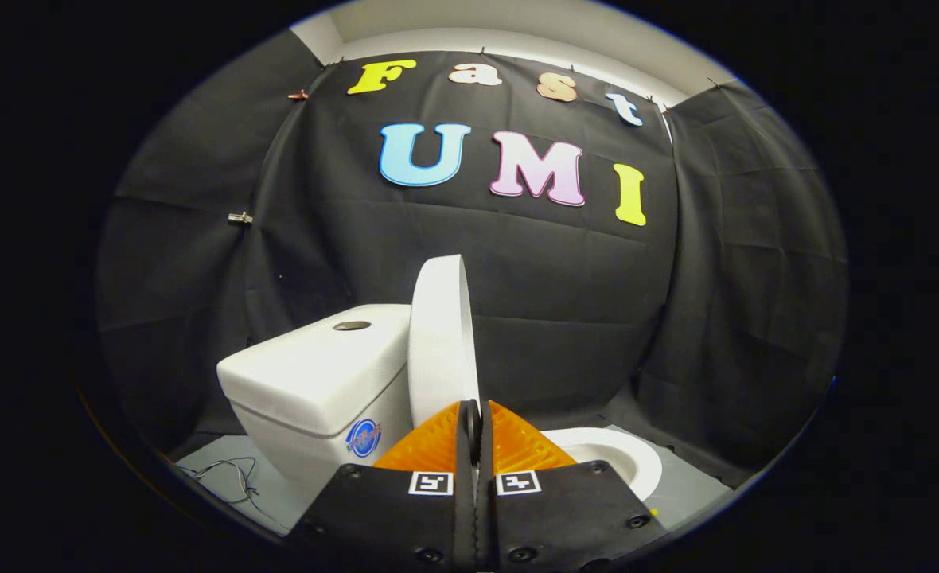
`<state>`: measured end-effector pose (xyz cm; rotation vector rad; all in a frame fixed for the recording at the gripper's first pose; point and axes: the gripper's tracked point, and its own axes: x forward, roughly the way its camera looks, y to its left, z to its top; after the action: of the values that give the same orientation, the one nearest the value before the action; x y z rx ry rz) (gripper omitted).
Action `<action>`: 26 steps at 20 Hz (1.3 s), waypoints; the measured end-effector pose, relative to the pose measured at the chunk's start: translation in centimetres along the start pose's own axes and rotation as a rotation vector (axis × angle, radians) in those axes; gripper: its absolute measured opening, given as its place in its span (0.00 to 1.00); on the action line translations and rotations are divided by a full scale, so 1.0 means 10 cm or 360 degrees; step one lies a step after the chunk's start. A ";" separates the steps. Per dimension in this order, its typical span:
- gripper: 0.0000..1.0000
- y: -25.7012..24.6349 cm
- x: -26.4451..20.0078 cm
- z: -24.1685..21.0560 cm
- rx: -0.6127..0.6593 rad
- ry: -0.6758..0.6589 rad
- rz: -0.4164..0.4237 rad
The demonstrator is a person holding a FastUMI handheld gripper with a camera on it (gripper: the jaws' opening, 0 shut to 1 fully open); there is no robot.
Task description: Open the toilet lid.
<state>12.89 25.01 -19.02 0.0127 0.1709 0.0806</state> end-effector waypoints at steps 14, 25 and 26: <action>0.07 0.28 -0.01 -0.04 -0.0080 -0.0032 0.0042; 0.99 0.28 -0.10 0.19 -0.0019 -0.0062 0.0102; 0.98 0.25 -0.12 0.23 -0.0013 -0.0064 0.0099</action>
<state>11.88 27.37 -16.53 0.0116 0.1300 0.1429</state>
